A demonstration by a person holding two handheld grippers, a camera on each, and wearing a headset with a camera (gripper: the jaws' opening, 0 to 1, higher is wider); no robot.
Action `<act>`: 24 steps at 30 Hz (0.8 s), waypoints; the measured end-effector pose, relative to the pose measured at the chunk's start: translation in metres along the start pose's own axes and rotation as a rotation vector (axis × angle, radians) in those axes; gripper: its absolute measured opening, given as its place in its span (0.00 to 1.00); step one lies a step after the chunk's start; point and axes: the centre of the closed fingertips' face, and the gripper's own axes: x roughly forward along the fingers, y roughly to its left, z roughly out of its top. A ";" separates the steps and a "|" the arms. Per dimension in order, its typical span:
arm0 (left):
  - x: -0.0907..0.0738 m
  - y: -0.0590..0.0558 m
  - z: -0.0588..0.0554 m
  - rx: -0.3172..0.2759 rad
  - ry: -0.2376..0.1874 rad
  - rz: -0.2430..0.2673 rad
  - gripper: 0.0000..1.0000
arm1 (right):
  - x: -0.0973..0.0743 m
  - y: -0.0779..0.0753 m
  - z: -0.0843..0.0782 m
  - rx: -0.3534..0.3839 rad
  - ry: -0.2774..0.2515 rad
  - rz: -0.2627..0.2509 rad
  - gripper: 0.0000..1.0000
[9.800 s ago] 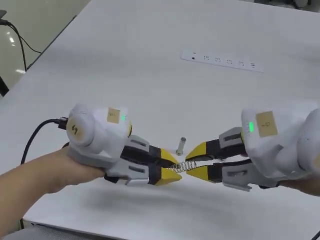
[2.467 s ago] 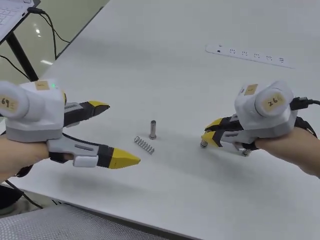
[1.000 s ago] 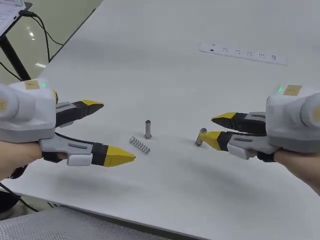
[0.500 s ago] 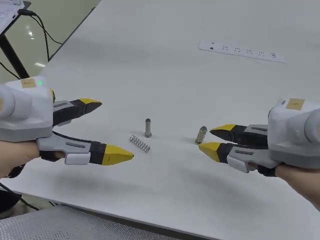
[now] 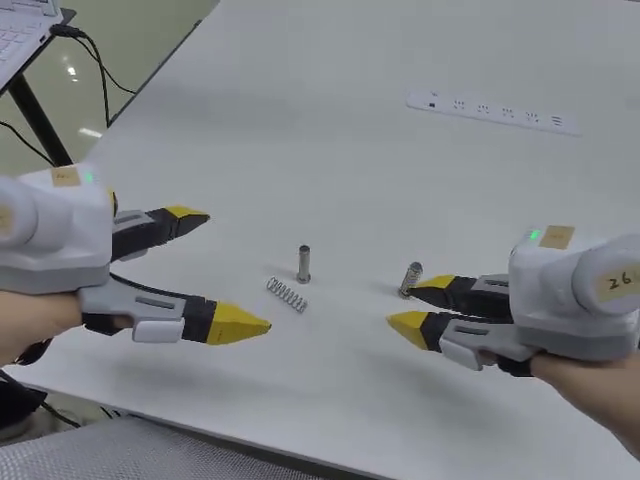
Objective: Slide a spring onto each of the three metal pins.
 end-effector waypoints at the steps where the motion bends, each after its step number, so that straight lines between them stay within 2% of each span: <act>1: -0.001 0.001 0.000 -0.002 0.001 0.001 0.98 | 0.003 0.003 0.003 -0.005 -0.002 0.008 0.21; 6: -0.002 0.003 0.000 -0.004 0.005 0.005 0.98 | 0.024 0.016 0.017 -0.040 -0.008 0.046 0.21; 14: 0.000 0.002 -0.001 -0.005 0.013 0.002 0.98 | 0.046 0.025 0.030 -0.063 -0.010 0.072 0.20; 19: 0.000 0.001 -0.002 -0.011 0.017 0.001 0.98 | 0.063 0.027 0.026 -0.051 0.016 0.092 0.19; 24: 0.001 -0.001 -0.004 -0.011 0.018 -0.003 0.98 | 0.077 0.026 0.022 -0.046 0.034 0.085 0.19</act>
